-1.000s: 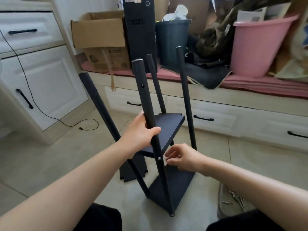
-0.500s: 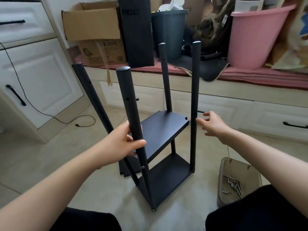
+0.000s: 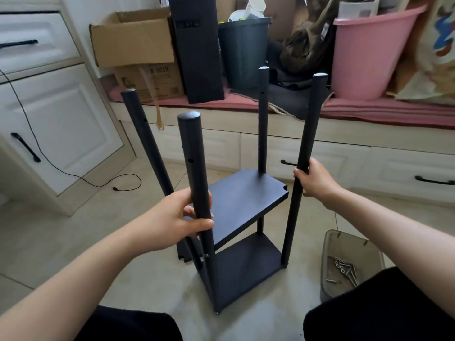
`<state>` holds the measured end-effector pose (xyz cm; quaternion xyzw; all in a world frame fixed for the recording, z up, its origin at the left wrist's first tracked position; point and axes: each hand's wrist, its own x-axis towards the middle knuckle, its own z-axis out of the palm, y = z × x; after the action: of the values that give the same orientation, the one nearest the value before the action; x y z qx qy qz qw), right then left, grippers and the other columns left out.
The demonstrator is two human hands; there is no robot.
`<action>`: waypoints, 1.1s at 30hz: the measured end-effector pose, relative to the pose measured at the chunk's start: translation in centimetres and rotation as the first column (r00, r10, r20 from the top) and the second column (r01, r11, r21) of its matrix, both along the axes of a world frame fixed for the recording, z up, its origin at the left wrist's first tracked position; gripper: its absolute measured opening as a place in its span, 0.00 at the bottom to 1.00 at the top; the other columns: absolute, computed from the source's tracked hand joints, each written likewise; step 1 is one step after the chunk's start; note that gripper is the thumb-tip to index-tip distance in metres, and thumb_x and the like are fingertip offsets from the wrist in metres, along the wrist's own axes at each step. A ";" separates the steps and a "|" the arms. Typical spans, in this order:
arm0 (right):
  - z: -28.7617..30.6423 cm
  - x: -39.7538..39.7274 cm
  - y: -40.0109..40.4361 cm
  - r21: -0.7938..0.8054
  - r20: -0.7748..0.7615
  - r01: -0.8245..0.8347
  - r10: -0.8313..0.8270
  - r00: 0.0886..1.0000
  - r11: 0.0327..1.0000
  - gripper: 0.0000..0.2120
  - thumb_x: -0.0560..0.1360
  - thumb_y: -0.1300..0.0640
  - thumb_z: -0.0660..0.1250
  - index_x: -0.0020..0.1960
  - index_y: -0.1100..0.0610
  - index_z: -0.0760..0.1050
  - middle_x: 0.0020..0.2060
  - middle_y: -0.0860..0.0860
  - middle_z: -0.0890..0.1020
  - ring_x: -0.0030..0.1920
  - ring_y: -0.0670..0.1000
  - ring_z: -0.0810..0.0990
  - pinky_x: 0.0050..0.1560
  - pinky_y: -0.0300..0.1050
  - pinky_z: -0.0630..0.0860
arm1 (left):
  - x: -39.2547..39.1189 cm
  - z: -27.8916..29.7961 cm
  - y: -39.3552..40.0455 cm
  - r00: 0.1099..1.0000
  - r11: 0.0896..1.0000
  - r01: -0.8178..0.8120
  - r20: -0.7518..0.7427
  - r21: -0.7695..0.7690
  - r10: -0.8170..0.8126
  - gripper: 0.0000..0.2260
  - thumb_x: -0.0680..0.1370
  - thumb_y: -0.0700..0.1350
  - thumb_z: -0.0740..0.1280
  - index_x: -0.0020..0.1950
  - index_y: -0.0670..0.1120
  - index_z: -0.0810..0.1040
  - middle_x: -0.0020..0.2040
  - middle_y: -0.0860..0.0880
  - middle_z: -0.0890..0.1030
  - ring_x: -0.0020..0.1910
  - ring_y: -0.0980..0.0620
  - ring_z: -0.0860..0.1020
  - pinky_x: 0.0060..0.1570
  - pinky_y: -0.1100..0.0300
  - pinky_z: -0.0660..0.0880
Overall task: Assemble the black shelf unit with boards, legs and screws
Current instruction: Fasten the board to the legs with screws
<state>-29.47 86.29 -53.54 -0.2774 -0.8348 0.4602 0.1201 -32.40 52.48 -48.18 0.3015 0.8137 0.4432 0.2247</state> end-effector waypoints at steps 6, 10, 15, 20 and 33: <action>1.1 3.1 1.4 -0.038 0.027 0.026 -0.025 0.999 0.999 0.11 0.81 0.54 0.63 0.60 0.59 0.70 0.53 0.58 0.78 0.50 0.57 0.81 0.50 0.58 0.82 | -0.8 1.3 1.1 0.999 0.999 -0.026 -0.026 0.043 0.027 0.09 0.77 0.35 0.73 0.51 0.45 0.76 0.46 0.45 0.83 0.47 0.47 0.85 0.48 0.47 0.84; 1.6 5.4 2.3 -0.036 0.035 0.004 -0.003 0.999 0.999 0.11 0.80 0.53 0.65 0.59 0.58 0.71 0.51 0.56 0.79 0.45 0.50 0.83 0.40 0.50 0.83 | -1.6 1.4 2.1 0.996 0.997 -0.057 -0.071 0.057 0.061 0.11 0.77 0.36 0.73 0.50 0.51 0.77 0.45 0.48 0.84 0.47 0.47 0.85 0.45 0.50 0.84; 1.9 8.0 3.2 -0.050 0.016 -0.037 0.038 0.999 0.998 0.09 0.81 0.54 0.64 0.60 0.51 0.69 0.49 0.55 0.80 0.38 0.48 0.85 0.34 0.45 0.82 | -2.3 1.2 3.6 0.992 0.988 -0.099 -0.062 0.121 0.107 0.13 0.76 0.36 0.73 0.49 0.54 0.77 0.45 0.49 0.85 0.46 0.49 0.85 0.40 0.57 0.83; 2.1 10.8 4.0 -0.088 -0.016 -0.035 0.034 0.999 0.996 0.08 0.80 0.56 0.66 0.57 0.50 0.71 0.50 0.57 0.80 0.47 0.53 0.85 0.37 0.50 0.84 | -3.1 0.8 6.0 0.986 0.984 -0.136 -0.080 0.116 0.146 0.12 0.76 0.36 0.74 0.53 0.51 0.77 0.47 0.52 0.85 0.47 0.50 0.85 0.48 0.46 0.84; 2.2 12.8 4.1 -0.104 -0.025 -0.048 0.045 0.999 0.993 0.09 0.79 0.61 0.67 0.54 0.49 0.72 0.50 0.58 0.81 0.49 0.55 0.84 0.41 0.51 0.84 | -4.5 -0.2 6.3 0.961 0.978 -0.207 -0.181 0.033 0.210 0.15 0.73 0.33 0.76 0.52 0.50 0.79 0.45 0.60 0.85 0.45 0.61 0.84 0.45 0.61 0.77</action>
<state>-16.69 90.36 -51.36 -0.2585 -0.8143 0.5091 0.1042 -36.86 58.82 -48.36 0.2554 0.8550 0.4404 0.0989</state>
